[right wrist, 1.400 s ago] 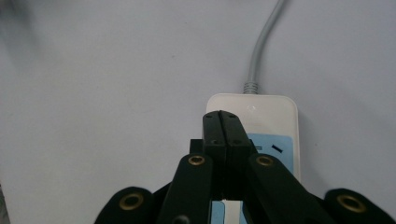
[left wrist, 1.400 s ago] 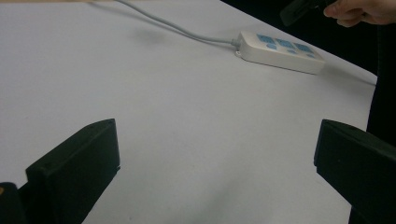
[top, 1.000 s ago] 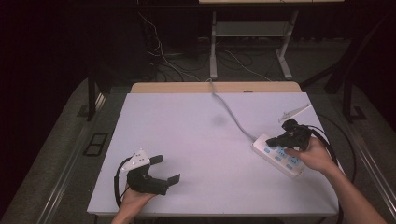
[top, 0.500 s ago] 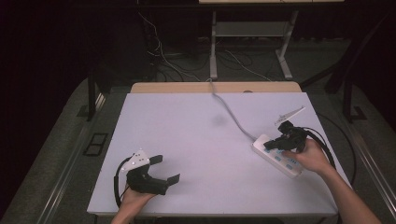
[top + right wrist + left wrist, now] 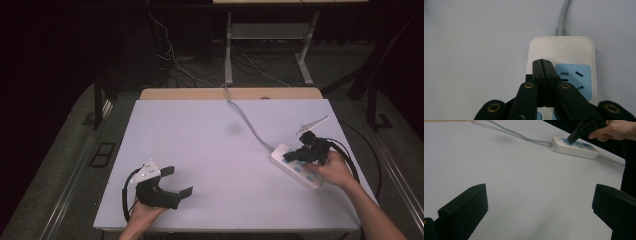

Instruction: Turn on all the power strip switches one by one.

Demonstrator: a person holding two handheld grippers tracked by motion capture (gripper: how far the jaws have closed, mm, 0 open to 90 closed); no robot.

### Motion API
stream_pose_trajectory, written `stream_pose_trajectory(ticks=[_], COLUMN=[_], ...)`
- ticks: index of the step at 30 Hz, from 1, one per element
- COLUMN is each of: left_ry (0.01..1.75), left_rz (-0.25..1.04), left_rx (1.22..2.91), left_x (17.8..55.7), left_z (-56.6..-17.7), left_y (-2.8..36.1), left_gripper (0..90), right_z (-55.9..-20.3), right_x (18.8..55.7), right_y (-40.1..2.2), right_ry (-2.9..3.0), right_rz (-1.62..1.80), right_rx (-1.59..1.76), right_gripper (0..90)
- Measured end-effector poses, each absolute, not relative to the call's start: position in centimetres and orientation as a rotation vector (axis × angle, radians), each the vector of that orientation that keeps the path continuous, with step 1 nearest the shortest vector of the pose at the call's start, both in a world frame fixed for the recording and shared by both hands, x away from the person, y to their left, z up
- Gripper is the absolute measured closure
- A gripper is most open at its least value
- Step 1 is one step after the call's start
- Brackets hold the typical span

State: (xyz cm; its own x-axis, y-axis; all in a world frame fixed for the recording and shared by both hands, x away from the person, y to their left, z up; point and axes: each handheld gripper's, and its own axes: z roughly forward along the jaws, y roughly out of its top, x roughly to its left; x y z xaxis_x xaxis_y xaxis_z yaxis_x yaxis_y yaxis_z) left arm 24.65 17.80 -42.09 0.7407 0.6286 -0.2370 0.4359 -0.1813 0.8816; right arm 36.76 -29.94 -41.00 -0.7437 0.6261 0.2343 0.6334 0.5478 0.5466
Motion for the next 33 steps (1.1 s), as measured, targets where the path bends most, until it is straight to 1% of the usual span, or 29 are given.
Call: stream_pose_trajectory(ticks=[20, 27, 33], left_ry=[0.826, 0.821, 0.827], left_rz=[0.214, 0.213, 0.212], left_rx=[1.815, 1.818, 1.811], left_x=[24.48, 24.46, 24.58], left_z=[-42.02, -42.0, -42.05], left_y=[17.69, 17.6, 17.77], left_gripper=[0.0, 0.0, 0.0], right_z=[-41.39, -41.24, -41.33], right_x=[36.47, 36.06, 36.05], right_y=[-29.94, -29.7, -29.83], right_ry=[-2.74, -2.789, -2.787], right_rz=[-0.996, -0.937, -0.956], right_rx=[-1.167, -1.142, -1.13], right_gripper=[90.0, 90.0, 90.0])
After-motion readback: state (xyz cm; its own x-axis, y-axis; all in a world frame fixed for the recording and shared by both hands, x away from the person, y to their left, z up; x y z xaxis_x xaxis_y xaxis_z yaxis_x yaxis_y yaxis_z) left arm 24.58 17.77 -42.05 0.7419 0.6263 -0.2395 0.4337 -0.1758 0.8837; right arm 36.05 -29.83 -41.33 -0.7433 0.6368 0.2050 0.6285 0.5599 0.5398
